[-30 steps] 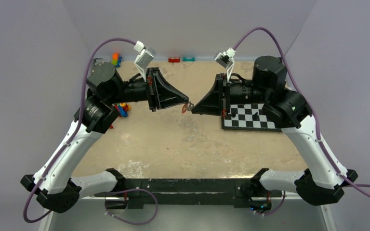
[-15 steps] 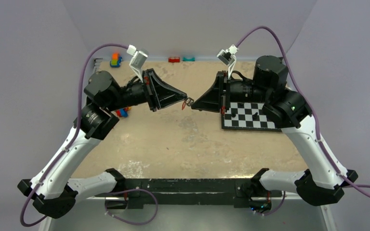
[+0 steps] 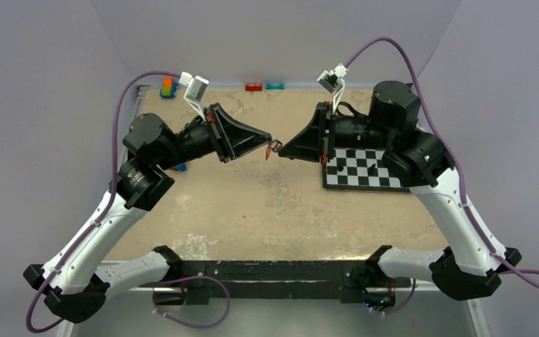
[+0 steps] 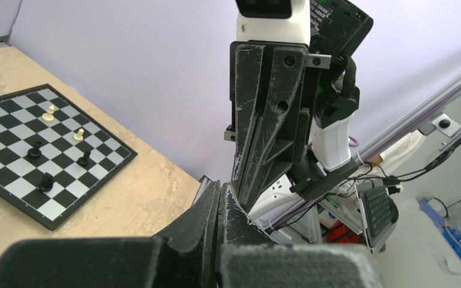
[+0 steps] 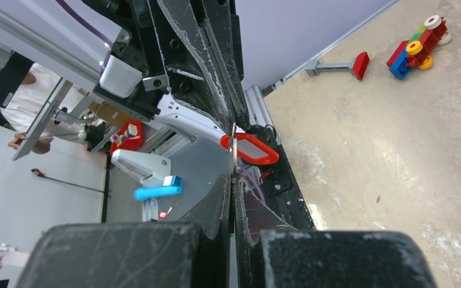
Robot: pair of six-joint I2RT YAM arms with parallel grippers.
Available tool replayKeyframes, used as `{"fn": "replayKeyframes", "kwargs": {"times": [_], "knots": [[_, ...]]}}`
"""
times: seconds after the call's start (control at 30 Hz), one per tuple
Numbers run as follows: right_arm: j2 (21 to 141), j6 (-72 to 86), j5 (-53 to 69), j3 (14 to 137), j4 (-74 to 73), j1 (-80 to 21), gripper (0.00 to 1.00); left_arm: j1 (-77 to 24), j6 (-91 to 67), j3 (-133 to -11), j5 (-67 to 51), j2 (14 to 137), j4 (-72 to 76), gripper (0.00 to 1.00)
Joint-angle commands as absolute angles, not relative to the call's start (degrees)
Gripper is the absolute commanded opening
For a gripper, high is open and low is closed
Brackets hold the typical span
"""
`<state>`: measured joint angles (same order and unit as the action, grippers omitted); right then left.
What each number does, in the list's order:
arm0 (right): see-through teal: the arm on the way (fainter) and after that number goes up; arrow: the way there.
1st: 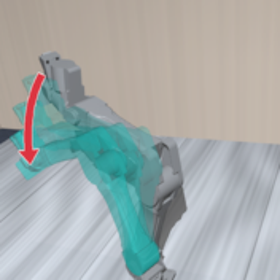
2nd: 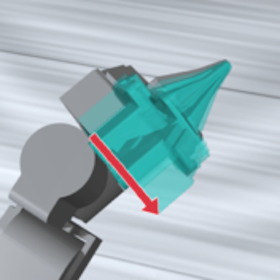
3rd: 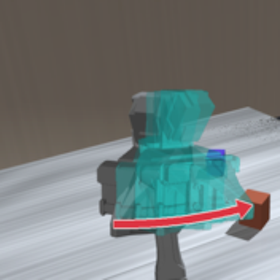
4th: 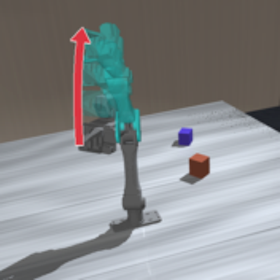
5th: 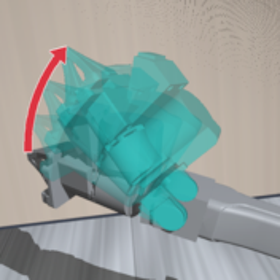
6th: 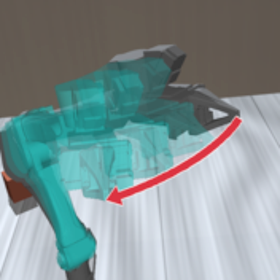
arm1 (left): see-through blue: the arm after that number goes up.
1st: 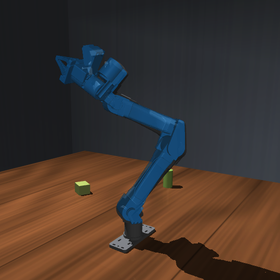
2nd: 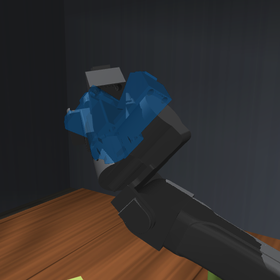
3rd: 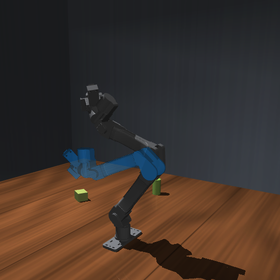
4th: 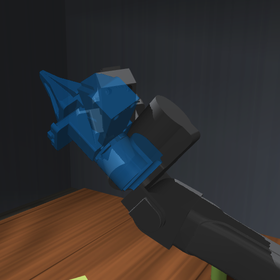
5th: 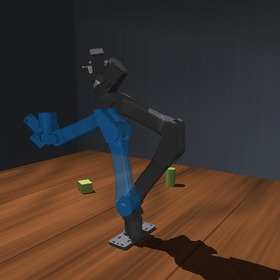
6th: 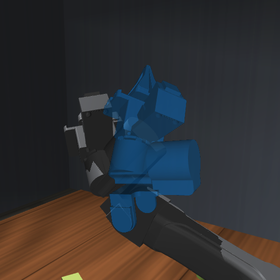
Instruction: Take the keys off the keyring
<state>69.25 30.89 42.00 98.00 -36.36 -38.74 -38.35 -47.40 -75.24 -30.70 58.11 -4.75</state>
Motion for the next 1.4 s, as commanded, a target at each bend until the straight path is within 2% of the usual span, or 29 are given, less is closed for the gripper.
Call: {"fn": "replayKeyframes", "kwargs": {"times": [0.0,0.3,0.97,1.23,1.37], "knots": [[67.94,31.64,44.15,98.50,-33.10,-39.04,0.00,-38.61,-49.51,-73.65,-24.71,58.38,-2.77,0.00],[67.59,31.64,43.82,98.15,-33.05,-39.04,0.00,-39.12,-51.73,-71.51,-19.87,57.07,-2.11,0.00],[66.69,31.49,42.68,97.33,-32.87,-39.11,0.00,-39.07,-52.44,-70.72,-19.90,56.49,-1.15,0.00],[62.33,33.58,26.35,90.52,-31.18,-39.01,0.00,-39.11,-50.90,-67.84,-12.62,52.59,-7.78,0.00],[59.59,37.83,20.05,84.51,-26.90,-39.02,0.00,-39.11,-51.84,-64.03,-12.66,50.87,-4.30,0.00]]}}
